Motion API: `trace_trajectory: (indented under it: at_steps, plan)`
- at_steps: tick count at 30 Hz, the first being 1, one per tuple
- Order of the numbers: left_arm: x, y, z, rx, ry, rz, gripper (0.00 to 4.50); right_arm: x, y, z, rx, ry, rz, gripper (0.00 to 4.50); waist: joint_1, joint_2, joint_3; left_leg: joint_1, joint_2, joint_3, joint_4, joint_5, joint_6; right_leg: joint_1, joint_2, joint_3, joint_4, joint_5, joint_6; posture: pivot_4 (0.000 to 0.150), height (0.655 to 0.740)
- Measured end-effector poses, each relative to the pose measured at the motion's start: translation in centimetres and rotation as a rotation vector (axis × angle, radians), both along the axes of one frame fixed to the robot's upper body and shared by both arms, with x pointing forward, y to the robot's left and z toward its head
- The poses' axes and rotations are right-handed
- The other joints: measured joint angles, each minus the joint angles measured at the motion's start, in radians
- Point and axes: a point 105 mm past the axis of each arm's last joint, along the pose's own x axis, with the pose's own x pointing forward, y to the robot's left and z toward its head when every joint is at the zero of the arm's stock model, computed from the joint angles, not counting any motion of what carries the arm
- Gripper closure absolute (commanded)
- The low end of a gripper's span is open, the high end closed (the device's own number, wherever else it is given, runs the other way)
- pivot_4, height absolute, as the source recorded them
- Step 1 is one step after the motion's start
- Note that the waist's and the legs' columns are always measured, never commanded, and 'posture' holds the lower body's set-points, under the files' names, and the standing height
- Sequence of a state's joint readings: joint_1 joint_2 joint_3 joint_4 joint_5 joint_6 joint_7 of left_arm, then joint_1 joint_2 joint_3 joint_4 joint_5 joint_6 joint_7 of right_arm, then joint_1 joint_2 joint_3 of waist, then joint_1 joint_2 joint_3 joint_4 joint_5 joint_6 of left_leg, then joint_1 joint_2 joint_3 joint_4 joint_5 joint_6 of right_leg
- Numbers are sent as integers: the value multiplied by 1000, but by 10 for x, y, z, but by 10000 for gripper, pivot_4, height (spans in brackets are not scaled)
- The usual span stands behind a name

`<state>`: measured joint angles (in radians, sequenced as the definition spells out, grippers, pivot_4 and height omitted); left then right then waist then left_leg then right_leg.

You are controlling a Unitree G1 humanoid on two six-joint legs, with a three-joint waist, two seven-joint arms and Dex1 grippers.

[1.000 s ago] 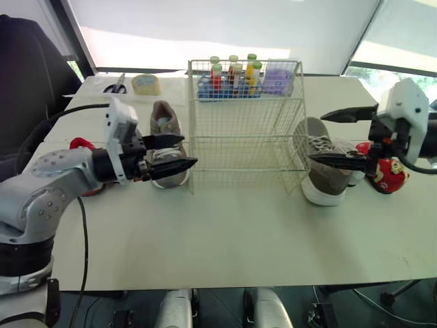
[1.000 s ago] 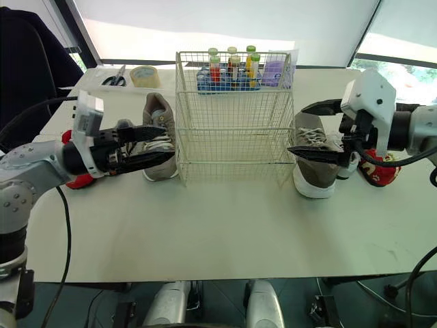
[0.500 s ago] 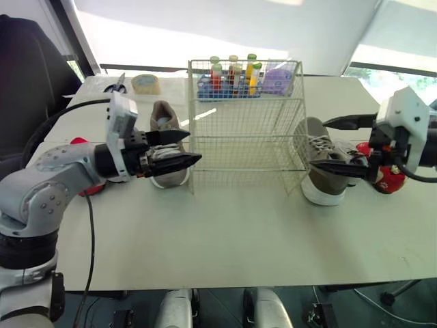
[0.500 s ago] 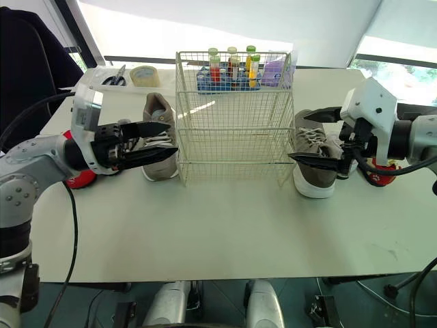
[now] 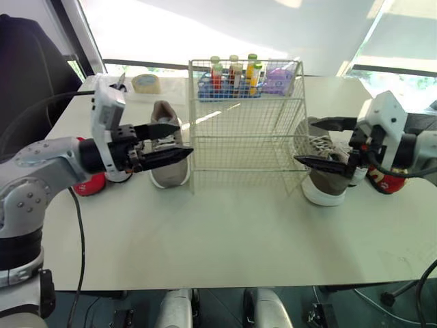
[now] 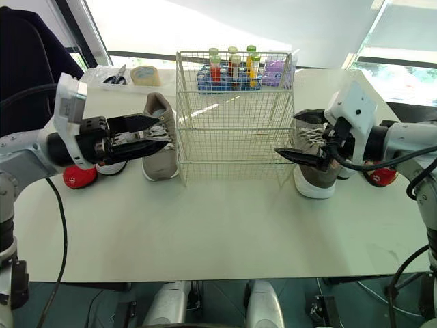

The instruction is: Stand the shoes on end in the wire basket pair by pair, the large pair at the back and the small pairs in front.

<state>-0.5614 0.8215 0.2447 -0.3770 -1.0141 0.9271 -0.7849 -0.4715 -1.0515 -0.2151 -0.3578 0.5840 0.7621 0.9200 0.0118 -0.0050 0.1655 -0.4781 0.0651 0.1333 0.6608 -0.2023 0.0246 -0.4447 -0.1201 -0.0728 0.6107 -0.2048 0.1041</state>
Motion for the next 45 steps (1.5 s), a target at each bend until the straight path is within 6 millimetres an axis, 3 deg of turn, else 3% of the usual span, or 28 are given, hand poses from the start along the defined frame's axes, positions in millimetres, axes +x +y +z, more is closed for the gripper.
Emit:
trace_trajectory:
  at_steps: [3,8,12,18,29,36,44,45]
  plan:
    - [0,0,-2,4,-8,4,7873,3,-10,-1,15,7,-87,0,0,0,0,0,0,0,0,0,0,0,0,0,0,0,0,1500,7400]
    - [1,-14,-17,14,0,-40,7873,6,-31,-24,-6,87,-283,0,3,0,0,0,0,0,0,0,0,1,0,0,0,0,0,1500,7400]
    - [1,-24,-23,7,-3,-82,7873,2,-65,-29,-16,124,-494,0,1,0,0,0,0,0,0,0,0,1,0,0,0,0,0,1500,7400]
    - [1,-33,-28,-10,0,-106,7873,-5,-49,-23,16,140,-409,0,-4,0,0,0,0,-1,0,0,0,1,1,0,0,0,0,1500,7400]
    - [3,-34,-30,-5,-3,-97,7873,6,-73,-45,6,182,-620,0,0,0,0,0,0,-1,1,0,1,1,1,0,0,0,0,1500,7400]
    - [2,-34,-32,-4,1,-93,7873,14,-71,-86,115,250,-756,0,1,0,0,0,0,0,1,1,1,2,1,0,0,0,0,1500,7400]
    - [2,-34,-31,-1,-5,-82,7873,20,-74,-101,212,273,-868,0,1,0,-1,0,0,0,1,0,1,2,1,0,0,0,0,1500,7400]
    - [2,-34,-31,0,-6,-81,7442,20,-74,-103,236,281,-882,2588,1,0,-1,0,0,0,1,0,1,2,1,0,0,0,0,1500,7400]
